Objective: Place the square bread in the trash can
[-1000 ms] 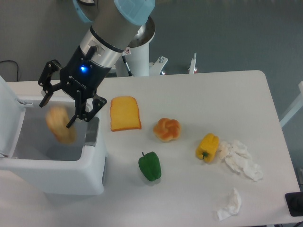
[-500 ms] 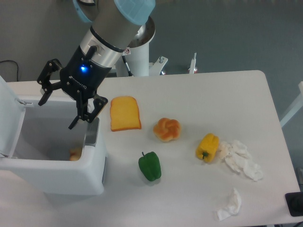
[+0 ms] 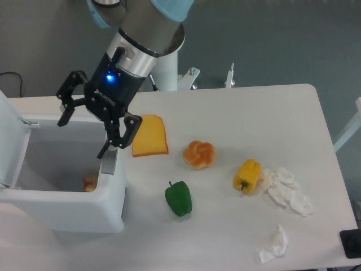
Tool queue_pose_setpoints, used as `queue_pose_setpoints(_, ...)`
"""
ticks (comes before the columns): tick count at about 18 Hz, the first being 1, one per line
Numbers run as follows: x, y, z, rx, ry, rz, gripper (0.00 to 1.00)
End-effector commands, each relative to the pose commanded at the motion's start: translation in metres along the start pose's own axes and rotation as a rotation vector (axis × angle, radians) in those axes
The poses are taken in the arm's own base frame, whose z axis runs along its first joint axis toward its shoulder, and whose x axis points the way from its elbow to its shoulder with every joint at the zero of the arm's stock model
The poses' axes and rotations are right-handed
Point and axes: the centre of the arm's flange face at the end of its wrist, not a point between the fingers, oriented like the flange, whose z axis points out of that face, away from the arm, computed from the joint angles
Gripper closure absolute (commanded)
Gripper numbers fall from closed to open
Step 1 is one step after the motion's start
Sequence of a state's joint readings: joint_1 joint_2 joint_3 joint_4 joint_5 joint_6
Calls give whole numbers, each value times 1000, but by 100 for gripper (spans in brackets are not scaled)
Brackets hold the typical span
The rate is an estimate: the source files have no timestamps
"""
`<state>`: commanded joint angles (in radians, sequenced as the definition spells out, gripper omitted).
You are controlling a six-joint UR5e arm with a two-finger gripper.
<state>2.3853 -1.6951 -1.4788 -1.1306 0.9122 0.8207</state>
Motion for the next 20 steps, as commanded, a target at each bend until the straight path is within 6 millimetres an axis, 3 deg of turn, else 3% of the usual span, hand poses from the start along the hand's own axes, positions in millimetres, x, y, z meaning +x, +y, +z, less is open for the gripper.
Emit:
queue_pose_setpoints(9, -16, 13, -25, -260, -301, 172, 0)
queue_pose_setpoints(20, -22, 19, -31, -372, -371, 250, 0)
